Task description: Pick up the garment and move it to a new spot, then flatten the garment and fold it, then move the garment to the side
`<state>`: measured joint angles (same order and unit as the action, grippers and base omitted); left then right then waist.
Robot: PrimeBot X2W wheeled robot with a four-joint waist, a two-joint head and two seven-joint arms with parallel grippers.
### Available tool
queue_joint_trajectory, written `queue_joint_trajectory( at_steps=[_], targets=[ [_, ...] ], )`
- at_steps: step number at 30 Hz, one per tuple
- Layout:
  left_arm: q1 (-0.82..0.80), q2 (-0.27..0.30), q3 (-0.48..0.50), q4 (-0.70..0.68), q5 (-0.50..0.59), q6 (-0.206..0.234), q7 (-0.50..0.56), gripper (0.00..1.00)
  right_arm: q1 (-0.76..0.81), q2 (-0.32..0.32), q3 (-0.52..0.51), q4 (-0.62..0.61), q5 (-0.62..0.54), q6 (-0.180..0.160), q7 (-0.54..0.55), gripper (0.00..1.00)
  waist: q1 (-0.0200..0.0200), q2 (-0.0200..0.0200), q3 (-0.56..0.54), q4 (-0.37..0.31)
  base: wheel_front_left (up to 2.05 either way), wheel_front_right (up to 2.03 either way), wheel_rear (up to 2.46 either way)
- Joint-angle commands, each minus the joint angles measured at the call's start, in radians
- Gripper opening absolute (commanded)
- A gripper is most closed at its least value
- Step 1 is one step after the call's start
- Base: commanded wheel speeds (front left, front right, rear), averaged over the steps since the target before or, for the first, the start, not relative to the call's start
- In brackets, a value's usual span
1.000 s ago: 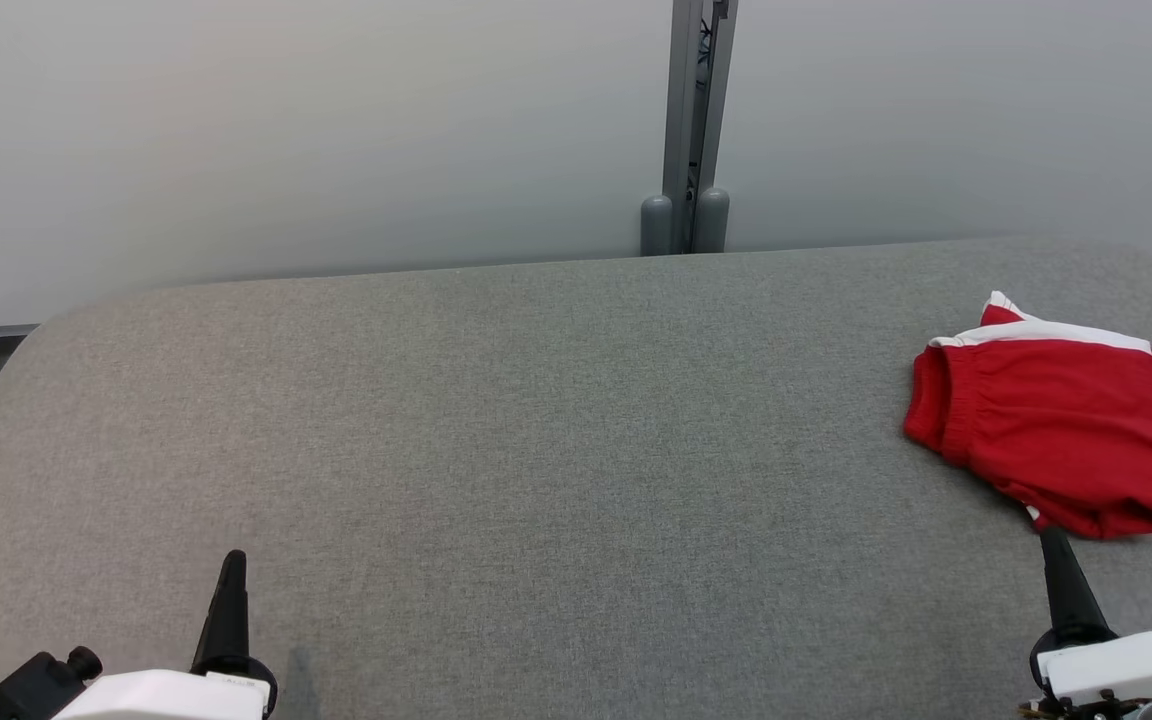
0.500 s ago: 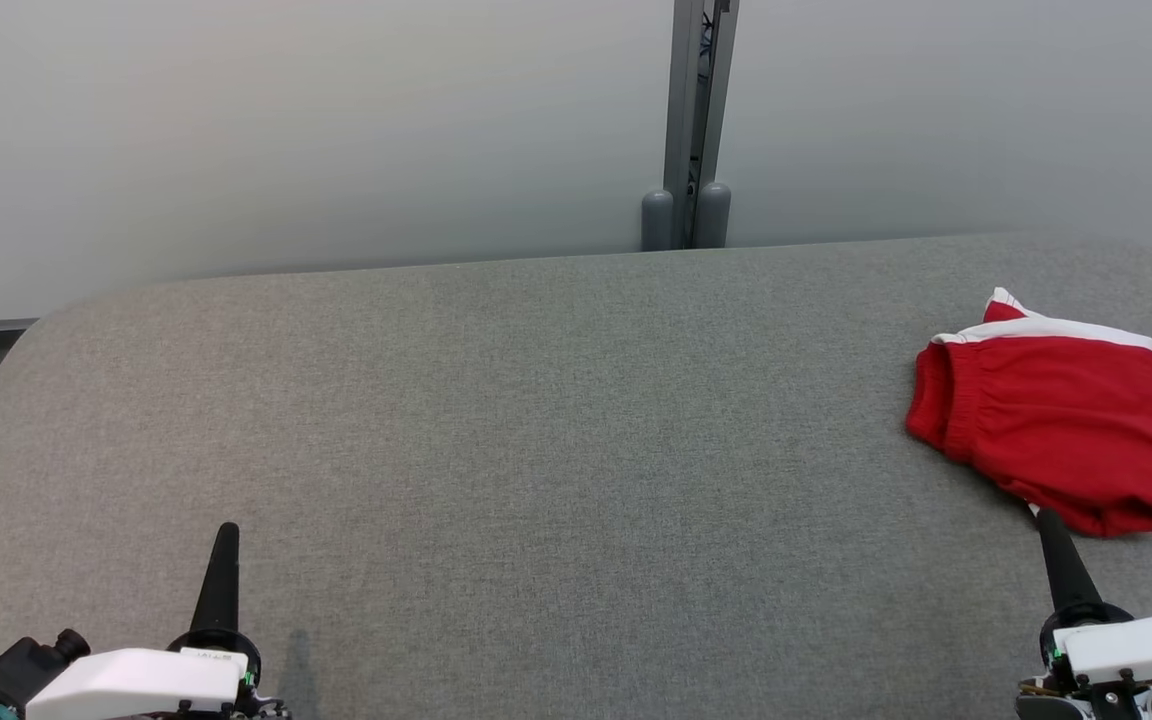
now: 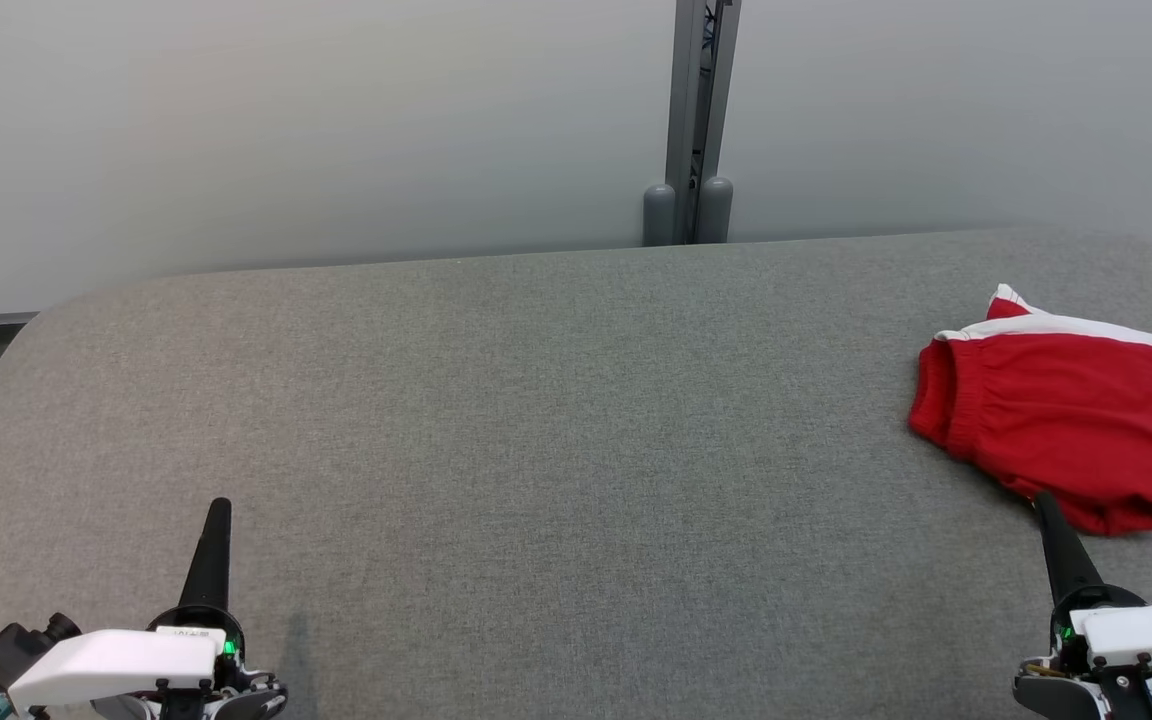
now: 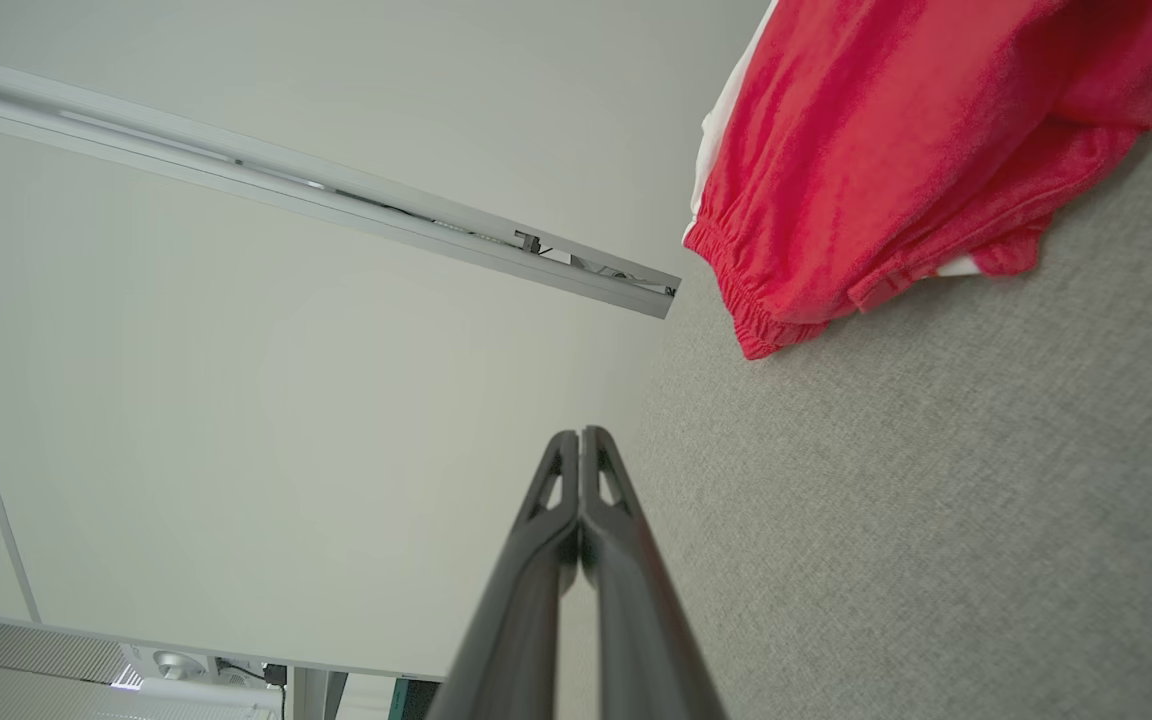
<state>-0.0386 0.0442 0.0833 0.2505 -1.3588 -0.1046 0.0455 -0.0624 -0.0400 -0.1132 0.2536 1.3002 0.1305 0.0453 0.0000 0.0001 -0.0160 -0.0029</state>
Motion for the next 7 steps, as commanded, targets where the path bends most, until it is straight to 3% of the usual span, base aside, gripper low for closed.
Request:
queue_joint_trajectory(
  at_steps=[1,7],
  targets=[
    [-0.027,0.006,0.008,-0.008,-0.024,-0.008,0.007,0.00,-0.018,-0.010,-0.001,-0.007,0.031,0.000,0.009,0.00,0.0000,-0.0001,0.001,0.000,0.00,0.00,0.00],
    [-0.040,0.007,0.013,-0.008,-0.070,-0.013,0.021,0.00,-0.024,-0.011,-0.001,-0.008,0.087,0.000,0.022,0.00,0.0000,-0.0001,0.004,0.001,0.00,0.00,0.00]
  ],
)
